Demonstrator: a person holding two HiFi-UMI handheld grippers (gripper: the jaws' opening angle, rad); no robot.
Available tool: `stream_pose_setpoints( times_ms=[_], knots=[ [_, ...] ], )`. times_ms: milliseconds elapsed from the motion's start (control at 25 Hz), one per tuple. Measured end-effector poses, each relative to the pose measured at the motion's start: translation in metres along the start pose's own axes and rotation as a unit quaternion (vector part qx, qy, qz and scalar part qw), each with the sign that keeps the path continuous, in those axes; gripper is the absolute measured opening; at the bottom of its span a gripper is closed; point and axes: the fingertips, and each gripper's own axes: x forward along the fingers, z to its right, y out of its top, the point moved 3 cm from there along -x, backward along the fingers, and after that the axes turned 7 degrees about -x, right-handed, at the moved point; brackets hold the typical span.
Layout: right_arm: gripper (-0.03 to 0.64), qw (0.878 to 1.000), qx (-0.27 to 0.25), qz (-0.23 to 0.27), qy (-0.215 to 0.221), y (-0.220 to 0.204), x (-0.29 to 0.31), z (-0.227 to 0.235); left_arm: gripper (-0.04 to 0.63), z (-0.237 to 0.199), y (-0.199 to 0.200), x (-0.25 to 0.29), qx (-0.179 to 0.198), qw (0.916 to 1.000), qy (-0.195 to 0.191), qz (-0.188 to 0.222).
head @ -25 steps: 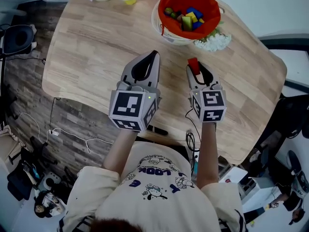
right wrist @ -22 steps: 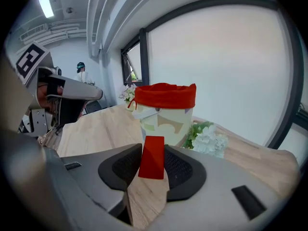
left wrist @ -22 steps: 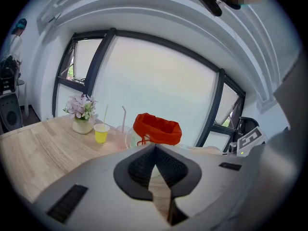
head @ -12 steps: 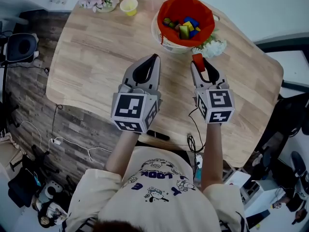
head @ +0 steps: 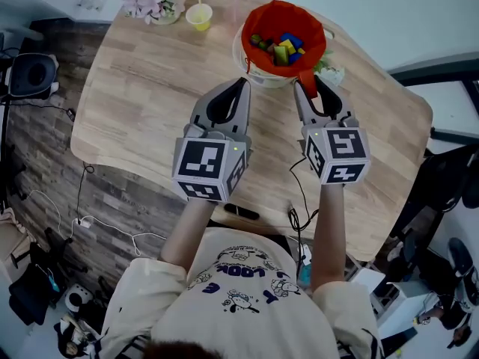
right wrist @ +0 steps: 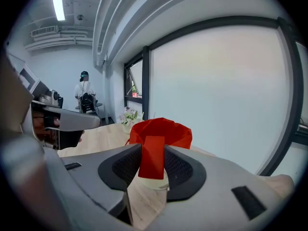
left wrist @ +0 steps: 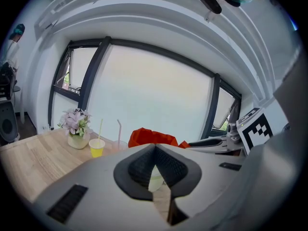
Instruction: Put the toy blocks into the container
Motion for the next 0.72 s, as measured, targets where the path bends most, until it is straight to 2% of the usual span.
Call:
stream_pose_setpoints(
  times_ms=[720],
  knots=[
    [0.146, 0.999, -0.013, 0.032, 0.002, 0.041, 0.029, 0.007, 0.031, -0.014, 0.021, 0.012, 0.000, 0.9998, 0.013, 0.015]
  ],
)
